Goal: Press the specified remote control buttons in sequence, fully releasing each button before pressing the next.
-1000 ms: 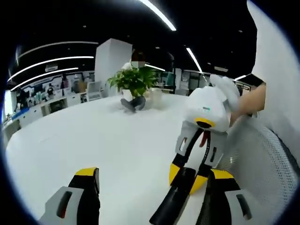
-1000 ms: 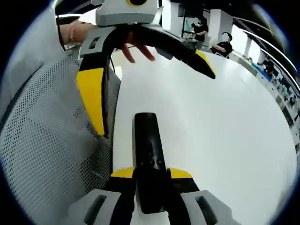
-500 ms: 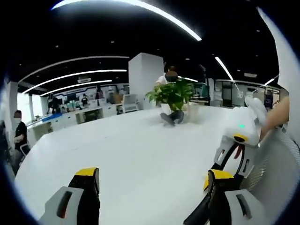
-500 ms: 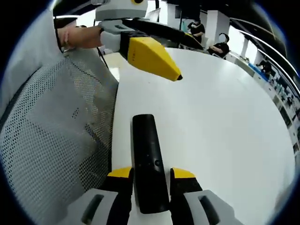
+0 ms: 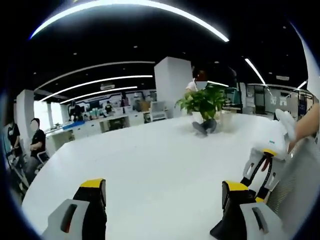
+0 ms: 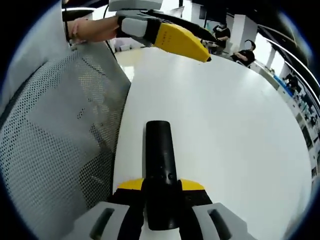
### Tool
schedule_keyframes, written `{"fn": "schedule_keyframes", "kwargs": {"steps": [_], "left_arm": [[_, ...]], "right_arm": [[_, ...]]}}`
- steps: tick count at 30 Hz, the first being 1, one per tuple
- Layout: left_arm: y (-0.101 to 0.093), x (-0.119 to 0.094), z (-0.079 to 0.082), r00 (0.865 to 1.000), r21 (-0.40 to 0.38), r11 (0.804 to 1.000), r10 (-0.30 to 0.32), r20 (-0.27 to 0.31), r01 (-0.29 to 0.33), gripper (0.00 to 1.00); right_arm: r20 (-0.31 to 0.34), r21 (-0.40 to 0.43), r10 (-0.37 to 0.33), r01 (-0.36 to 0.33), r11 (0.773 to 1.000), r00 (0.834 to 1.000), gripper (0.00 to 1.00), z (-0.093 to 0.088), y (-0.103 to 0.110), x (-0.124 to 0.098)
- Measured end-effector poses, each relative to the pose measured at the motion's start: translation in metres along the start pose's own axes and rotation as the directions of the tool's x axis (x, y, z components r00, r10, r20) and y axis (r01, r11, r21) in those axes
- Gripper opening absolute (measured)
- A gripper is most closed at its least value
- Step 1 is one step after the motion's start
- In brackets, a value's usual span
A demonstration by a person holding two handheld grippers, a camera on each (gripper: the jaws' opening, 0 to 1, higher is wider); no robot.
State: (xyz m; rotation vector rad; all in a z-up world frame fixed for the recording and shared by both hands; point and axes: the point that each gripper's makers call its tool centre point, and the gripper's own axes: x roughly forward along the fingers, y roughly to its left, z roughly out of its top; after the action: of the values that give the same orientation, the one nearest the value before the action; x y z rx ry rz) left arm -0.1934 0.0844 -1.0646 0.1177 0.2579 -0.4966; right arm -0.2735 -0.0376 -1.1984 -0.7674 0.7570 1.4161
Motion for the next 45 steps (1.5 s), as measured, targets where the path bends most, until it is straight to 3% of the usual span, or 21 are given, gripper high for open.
{"fn": "schedule_keyframes", "kwargs": {"steps": [2,12,28,45], "left_arm": [[-0.002,-0.003,-0.001,1.0,-0.07,0.997,-0.019,0.003,0.019,1.0],[0.007,-0.018,-0.003,1.0,-0.157,0.988,0.012,0.007,-0.01,1.0],[0.006,-0.029,0.001,1.0,-0.154,0.988,0.025,0.01,-0.023,1.0],[0.01,-0.039,0.002,0.998,-0.138,0.989,0.055,0.015,-0.052,1.0]], "right_arm": [[0.002,0.007,-0.004,0.004,1.0,1.0,0.22,0.0,-0.006,0.0],[0.011,0.043,-0.008,0.007,0.999,1.0,0.22,0.0,-0.037,-0.001],[-0.002,0.072,-0.031,0.031,0.997,1.0,0.22,0.001,-0.081,0.0],[-0.038,0.031,-0.019,0.02,0.999,0.999,0.22,-0.001,-0.121,-0.001]]}}
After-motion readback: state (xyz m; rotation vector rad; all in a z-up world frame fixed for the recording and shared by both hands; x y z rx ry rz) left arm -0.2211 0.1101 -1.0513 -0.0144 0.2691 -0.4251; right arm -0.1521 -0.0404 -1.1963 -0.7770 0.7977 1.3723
